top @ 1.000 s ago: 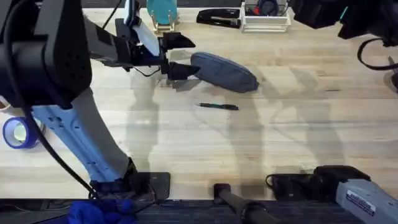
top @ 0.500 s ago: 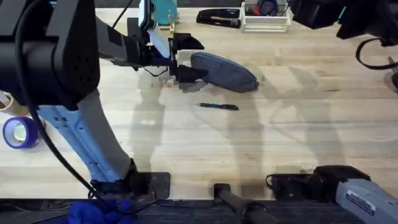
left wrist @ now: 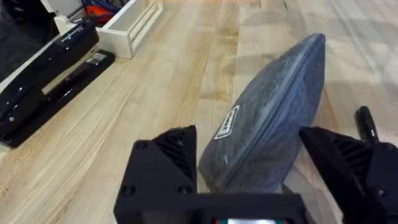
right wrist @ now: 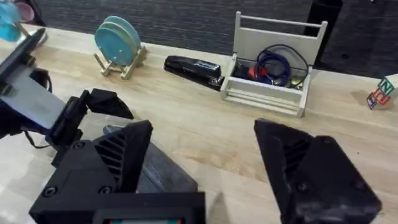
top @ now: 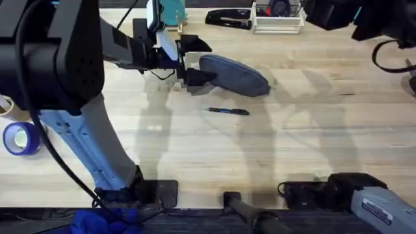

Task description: Unzip the bag, pick up the pens from the table one at a time and place them inside, then zip the bag closed.

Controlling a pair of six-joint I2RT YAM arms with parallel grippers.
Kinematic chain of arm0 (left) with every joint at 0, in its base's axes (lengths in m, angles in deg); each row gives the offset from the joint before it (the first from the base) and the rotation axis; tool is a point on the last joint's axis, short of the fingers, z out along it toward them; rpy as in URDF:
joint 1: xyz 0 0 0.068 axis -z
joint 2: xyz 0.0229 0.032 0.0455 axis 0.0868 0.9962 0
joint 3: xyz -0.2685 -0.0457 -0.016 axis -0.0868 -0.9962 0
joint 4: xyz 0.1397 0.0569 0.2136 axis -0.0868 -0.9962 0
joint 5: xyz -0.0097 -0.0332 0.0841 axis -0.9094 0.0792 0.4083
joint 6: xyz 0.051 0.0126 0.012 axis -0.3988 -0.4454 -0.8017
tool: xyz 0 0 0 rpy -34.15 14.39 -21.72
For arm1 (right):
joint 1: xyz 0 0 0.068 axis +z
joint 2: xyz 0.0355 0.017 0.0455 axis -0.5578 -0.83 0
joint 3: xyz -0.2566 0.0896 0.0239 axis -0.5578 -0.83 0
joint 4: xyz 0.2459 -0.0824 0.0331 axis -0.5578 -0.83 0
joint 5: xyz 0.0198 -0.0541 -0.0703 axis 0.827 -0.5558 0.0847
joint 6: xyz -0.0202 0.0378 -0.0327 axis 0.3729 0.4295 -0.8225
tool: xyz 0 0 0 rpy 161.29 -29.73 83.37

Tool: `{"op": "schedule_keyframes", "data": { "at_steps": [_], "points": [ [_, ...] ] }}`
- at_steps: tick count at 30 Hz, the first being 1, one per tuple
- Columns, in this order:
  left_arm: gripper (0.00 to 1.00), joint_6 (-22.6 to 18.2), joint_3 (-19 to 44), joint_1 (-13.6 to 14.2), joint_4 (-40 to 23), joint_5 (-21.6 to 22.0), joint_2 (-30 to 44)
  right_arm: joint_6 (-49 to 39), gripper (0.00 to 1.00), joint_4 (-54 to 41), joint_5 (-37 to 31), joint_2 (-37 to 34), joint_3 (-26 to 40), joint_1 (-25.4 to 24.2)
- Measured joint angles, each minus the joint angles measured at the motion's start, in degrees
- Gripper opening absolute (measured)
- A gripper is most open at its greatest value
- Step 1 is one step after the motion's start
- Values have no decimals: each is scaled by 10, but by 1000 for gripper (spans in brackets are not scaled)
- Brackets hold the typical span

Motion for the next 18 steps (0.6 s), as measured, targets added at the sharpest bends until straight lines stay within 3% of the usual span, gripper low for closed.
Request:
{"op": "schedule_keyframes", "data": {
  "at_steps": [15, 18],
  "points": [
    [992, 0, 0, 0, 0, -8, 0, 0, 997, 0, 0, 0, 0, 0],
    [879, 0, 0, 0, 6, -18, 0, 0, 996, 0, 0, 0, 0, 0]
  ]
}}
